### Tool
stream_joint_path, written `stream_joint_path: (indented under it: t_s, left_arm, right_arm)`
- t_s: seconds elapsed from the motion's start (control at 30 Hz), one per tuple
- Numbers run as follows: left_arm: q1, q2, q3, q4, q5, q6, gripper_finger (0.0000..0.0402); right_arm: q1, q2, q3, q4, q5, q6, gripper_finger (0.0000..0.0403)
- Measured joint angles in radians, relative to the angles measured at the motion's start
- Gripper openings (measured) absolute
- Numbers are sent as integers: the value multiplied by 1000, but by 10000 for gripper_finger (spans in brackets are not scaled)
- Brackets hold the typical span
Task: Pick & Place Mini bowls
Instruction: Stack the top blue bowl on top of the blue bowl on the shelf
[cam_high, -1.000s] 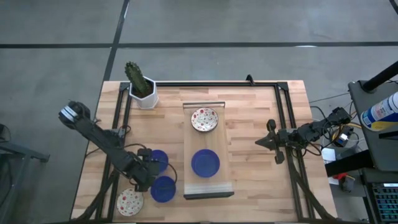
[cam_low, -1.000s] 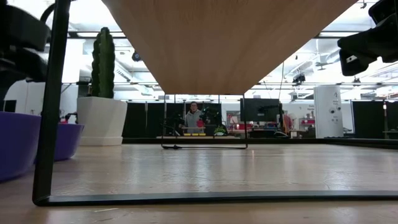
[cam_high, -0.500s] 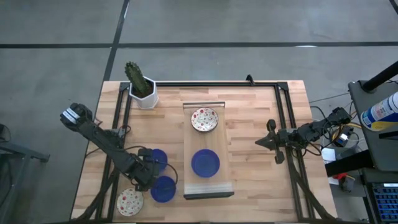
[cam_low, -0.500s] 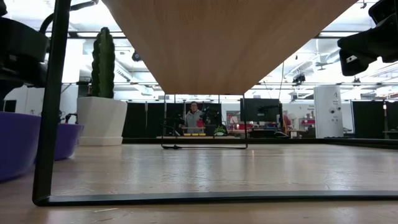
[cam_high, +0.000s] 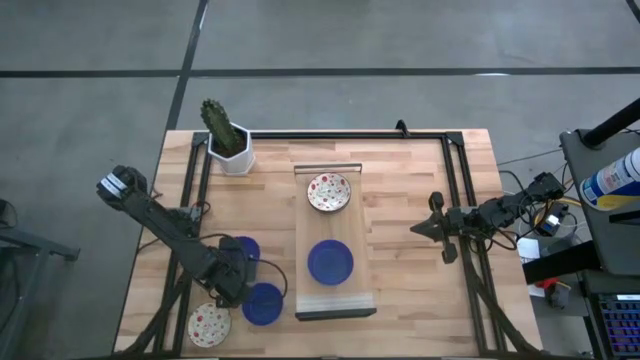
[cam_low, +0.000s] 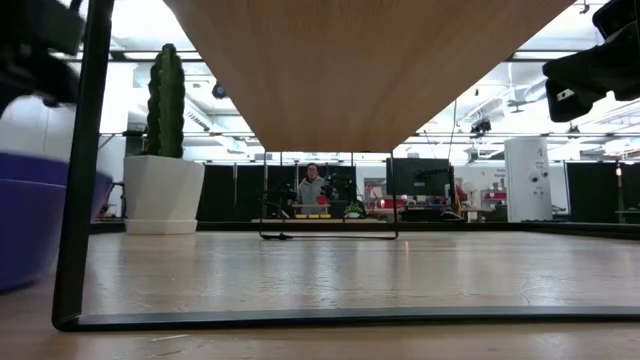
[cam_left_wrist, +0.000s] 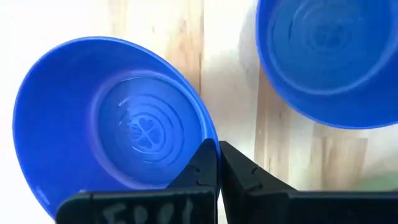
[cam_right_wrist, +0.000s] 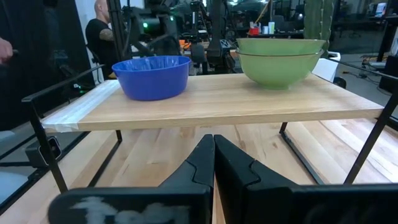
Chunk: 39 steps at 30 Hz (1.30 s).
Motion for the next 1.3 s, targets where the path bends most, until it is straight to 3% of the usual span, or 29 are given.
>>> stream_joint_path:
  t_s: [0.47, 0.83, 1.3]
  left_arm:
    - [0, 0, 338, -308, -136, 39, 0]
    - [31, 21, 609, -361, -221, 269, 0]
    - [106, 244, 914, -435, -210, 590, 0]
  right_arm:
    - [0, 0, 0, 0, 0, 0, 9]
    - [0, 0, 0, 0, 0, 0, 9]
    - [0, 0, 0, 0, 0, 0, 8]
